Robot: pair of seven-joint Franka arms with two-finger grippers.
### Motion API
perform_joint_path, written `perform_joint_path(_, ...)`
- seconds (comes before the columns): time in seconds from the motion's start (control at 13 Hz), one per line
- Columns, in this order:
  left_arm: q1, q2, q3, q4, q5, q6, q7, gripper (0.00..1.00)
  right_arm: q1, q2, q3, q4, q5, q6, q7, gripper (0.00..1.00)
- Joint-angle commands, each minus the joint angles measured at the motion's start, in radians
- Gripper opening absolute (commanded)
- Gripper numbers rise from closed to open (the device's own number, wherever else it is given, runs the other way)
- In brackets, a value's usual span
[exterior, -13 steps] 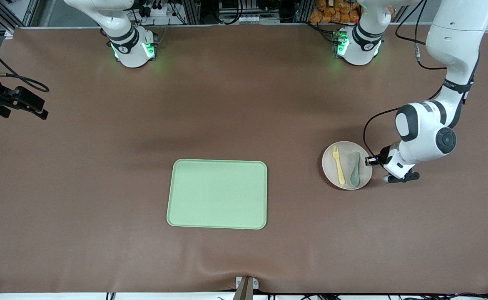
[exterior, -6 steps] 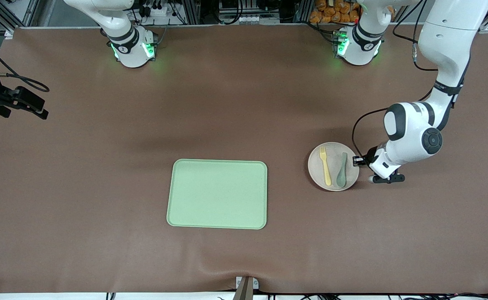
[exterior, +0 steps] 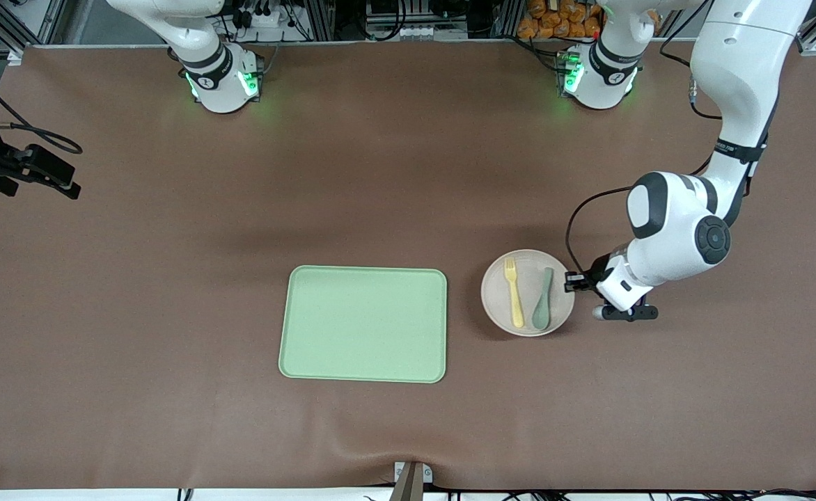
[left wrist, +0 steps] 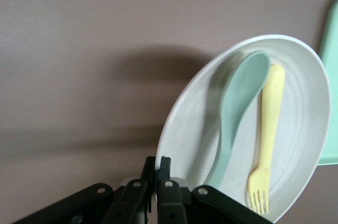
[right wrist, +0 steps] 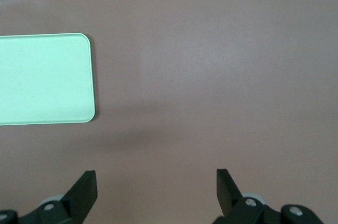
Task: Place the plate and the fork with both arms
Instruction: 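Carry the plate with the left gripper onto the green tray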
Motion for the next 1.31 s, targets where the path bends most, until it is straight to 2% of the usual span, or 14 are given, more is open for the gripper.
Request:
perform_joint_path(0.0,-0.085,0.037,-0.005,0.123,-0.022,-0.043,-0.143,0.0,-0.013,0.005,0.005,0.014,0.009,-0.013,-0.013,1.0)
perform_joint_path(0.31,-0.24,0.149,-0.012,0.341,-0.058,-0.051,-0.389,0.0,-0.013,0.005,0.005,0.014,0.009,-0.013,-0.013,1.0)
perform_joint_path(0.69,-0.341,0.397,-0.005,0.612,-0.055,-0.037,-0.397,0.0,-0.013,0.005,0.005,0.014,0.009,-0.013,-0.013,1.0)
perform_joint_path(1.0,-0.41,0.485,0.019,0.64,-0.056,0.073,-0.391,0.0,-0.013,0.005,0.005,0.014,0.009,-0.013,-0.013,1.0)
perform_joint_path(1.24,-0.424,0.521,0.019,0.651,-0.056,0.112,-0.391,0.0,-0.013,0.005,0.005,0.014,0.009,-0.014,-0.013,1.0)
